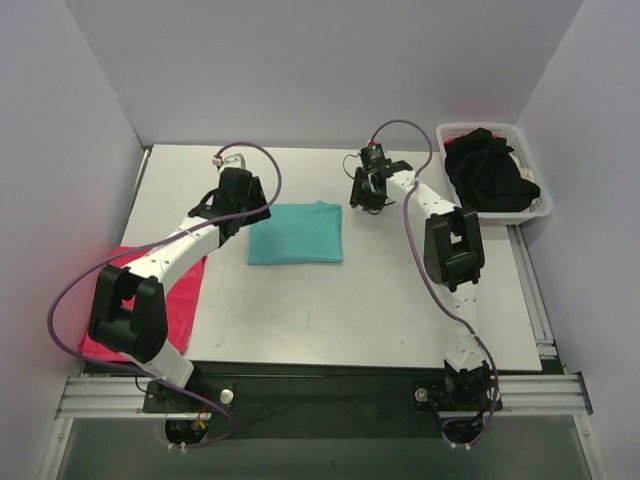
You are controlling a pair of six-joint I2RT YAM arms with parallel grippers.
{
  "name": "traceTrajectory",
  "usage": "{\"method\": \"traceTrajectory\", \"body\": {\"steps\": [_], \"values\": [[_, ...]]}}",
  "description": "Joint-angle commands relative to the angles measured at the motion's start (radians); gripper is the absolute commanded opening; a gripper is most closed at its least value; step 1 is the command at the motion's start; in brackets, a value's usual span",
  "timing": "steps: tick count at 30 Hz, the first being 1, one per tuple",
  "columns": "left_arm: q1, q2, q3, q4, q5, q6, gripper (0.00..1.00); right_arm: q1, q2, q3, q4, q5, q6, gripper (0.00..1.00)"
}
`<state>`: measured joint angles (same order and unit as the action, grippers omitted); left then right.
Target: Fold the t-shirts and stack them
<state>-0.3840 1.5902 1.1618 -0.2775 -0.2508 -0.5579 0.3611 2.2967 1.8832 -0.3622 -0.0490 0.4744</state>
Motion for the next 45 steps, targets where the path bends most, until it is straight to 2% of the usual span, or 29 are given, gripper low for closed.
{"method": "traceTrajectory", "body": {"steps": [1,7,11,13,16,22,27,31,35,38,43,45], "values": [[0.031,0.045,0.032,-0.008,0.062,0.072,0.69,0.001,-0.167,-0.042,-0.030,0.029,-0.031,0.35],[0.117,0.117,-0.030,0.060,0.181,0.105,0.69,0.006,-0.304,-0.189,0.005,0.026,-0.034,0.35],[0.184,0.143,-0.099,0.202,0.315,0.119,0.69,0.012,-0.390,-0.275,0.037,0.032,-0.034,0.35],[0.206,0.183,-0.091,0.202,0.332,0.119,0.69,0.015,-0.408,-0.309,0.046,0.031,-0.033,0.35],[0.241,0.231,-0.088,0.234,0.447,0.110,0.69,0.018,-0.433,-0.341,0.058,0.035,-0.026,0.35],[0.263,0.306,-0.071,0.256,0.582,0.085,0.69,0.021,-0.442,-0.368,0.068,0.038,-0.017,0.34],[0.266,0.347,-0.031,0.219,0.625,0.084,0.68,0.022,-0.439,-0.374,0.071,0.043,-0.008,0.34],[0.260,0.369,0.002,0.118,0.578,0.092,0.65,0.022,-0.441,-0.380,0.072,0.046,-0.005,0.33],[0.241,0.387,0.044,0.040,0.519,0.108,0.61,0.022,-0.436,-0.381,0.074,0.046,0.003,0.32],[0.235,0.402,0.055,0.020,0.518,0.116,0.51,0.022,-0.431,-0.380,0.074,0.046,0.009,0.31],[0.235,0.413,0.073,-0.012,0.495,0.127,0.26,0.022,-0.431,-0.388,0.074,0.046,0.013,0.31],[0.235,0.422,0.087,-0.040,0.476,0.130,0.20,0.022,-0.433,-0.389,0.075,0.070,0.012,0.30]]}}
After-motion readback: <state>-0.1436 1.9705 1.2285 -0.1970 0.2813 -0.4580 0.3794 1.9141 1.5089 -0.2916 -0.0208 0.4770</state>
